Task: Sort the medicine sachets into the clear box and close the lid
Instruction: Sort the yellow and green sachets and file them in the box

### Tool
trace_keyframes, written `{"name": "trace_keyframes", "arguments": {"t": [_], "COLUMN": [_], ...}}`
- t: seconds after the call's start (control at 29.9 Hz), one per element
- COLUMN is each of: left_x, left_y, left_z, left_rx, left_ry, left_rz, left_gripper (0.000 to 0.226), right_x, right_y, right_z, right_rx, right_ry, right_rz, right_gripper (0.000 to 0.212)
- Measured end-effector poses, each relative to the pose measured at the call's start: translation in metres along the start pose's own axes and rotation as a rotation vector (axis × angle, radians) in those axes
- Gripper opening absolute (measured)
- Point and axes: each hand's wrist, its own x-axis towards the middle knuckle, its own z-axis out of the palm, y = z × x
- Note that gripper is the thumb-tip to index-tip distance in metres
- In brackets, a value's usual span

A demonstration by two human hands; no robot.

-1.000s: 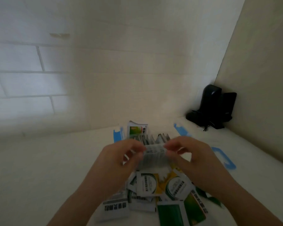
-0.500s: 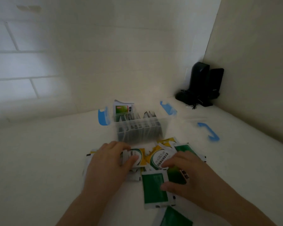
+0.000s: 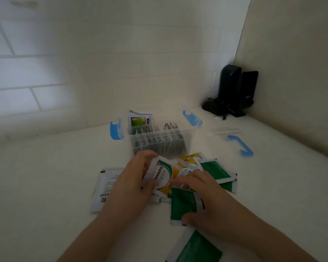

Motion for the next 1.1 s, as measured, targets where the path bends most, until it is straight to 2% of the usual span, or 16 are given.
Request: {"name": "trace_keyframes", "arguments": {"t": [0.1,0.2,0.3,0.37,0.43,0.53,0.63,0.7,0.77,0.83,0.9,1.0,1.07,1.1], "left_x": [0.002,0.003,0.004,0.004,0.003,0.002,0.005,0.006,0.007,0.0,0.0,0.004,0.005,0.005], "left_y": [0.002,0.001,0.002,0.003,0.006,0.011,0.011,0.01,0.008,0.01,0.004,-0.002,-0.005,-0.006], "left_z": [-0.002,-0.005,-0.005,0.0,0.005,0.005,0.004,0.001,0.0,-0.005,-0.002,0.003,0.003,0.003], "left_rx": [-0.247,-0.416,-0.421,-0.363,-0.391,-0.521,-0.642,-0.69,-0.637,-0.603,-0.534,-0.394,-0.331,-0.321], "left_ry": [-0.003,0.015,-0.042,-0.133,-0.22,-0.296,-0.231,-0.154,-0.11,-0.255,-0.329,-0.221,-0.146,-0.118], "left_rz": [-0.101,-0.194,-0.291,-0.346,-0.378,-0.433,-0.523,-0.592,-0.464,-0.314,-0.28,-0.238,-0.194,-0.181], "left_gripper": [0.058,0.053,0.041,0.043,0.045,0.041,0.037,0.032,0.031,0.032,0.036,0.004,0.018,0.021], "right_x": [0.0,0.0,-0.004,-0.005,-0.004,0.0,0.002,0.002,0.002,0.002,0.002,0.004,-0.002,-0.008], "right_y": [0.001,0.001,0.0,-0.003,-0.006,-0.004,0.002,0.004,0.006,0.006,0.005,0.0,-0.004,-0.007], "right_z": [-0.005,-0.018,-0.031,-0.032,-0.027,-0.016,-0.011,-0.01,-0.009,-0.006,-0.002,-0.002,-0.013,-0.023], "right_rx": [0.166,0.431,0.8,0.901,0.867,0.679,0.432,0.371,0.366,0.349,0.278,0.092,0.051,0.083], "right_ry": [0.109,0.234,0.351,0.395,0.395,0.309,0.269,0.251,0.194,0.131,0.117,0.228,0.302,0.263], "right_rz": [0.071,0.119,0.052,-0.054,-0.163,-0.199,-0.159,-0.135,-0.103,-0.078,-0.058,-0.067,-0.085,-0.075], "right_gripper": [0.055,0.05,0.039,0.025,0.013,0.027,0.041,0.046,0.046,0.046,0.042,0.043,0.037,0.028]}}
